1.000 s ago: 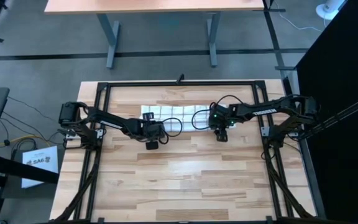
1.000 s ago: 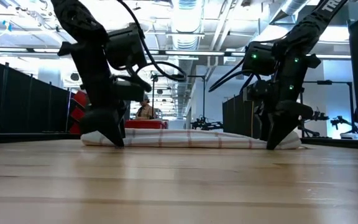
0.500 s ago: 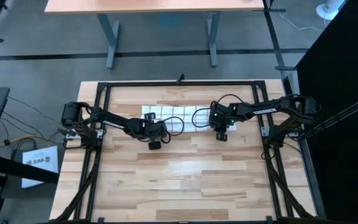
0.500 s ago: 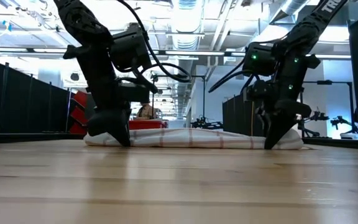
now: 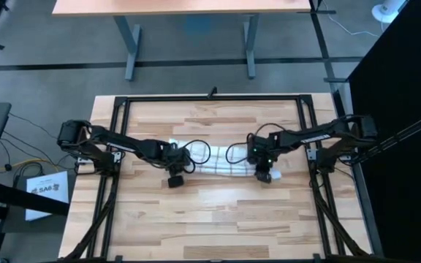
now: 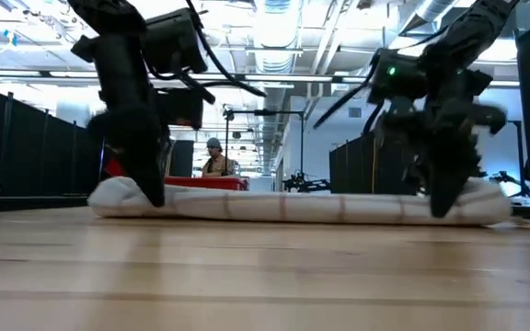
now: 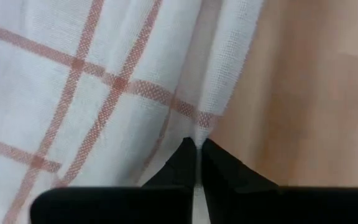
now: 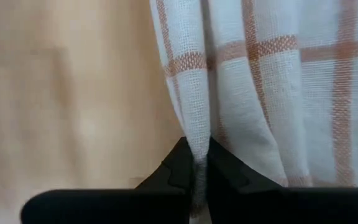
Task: Roll towel
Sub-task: Roll the white checkered towel
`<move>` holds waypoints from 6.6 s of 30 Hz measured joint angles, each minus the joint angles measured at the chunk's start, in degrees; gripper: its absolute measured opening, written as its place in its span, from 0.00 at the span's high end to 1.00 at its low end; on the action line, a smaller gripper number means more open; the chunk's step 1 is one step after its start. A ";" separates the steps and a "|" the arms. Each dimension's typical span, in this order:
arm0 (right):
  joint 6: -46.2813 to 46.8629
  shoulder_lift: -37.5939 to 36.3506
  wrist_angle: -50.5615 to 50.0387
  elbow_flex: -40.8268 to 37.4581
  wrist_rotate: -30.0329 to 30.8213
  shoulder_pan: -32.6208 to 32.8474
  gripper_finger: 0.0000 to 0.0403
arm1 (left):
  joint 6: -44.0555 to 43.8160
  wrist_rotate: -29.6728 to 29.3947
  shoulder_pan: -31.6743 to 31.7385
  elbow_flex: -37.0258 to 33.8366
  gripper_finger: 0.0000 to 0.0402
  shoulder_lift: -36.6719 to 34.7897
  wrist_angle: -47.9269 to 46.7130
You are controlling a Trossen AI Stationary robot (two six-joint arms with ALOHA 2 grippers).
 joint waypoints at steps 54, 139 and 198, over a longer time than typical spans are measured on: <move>-0.41 -0.42 -5.29 -3.86 -14.04 -37.13 0.54 | 23.75 19.28 41.27 9.86 0.66 2.83 -9.93; -4.47 -14.96 -10.66 -0.87 11.67 -8.72 0.53 | 34.89 20.14 36.99 16.16 0.99 9.77 -16.35; -13.00 11.46 -11.79 3.48 -11.61 -45.80 0.99 | 40.90 27.14 55.77 16.92 0.99 15.55 -5.24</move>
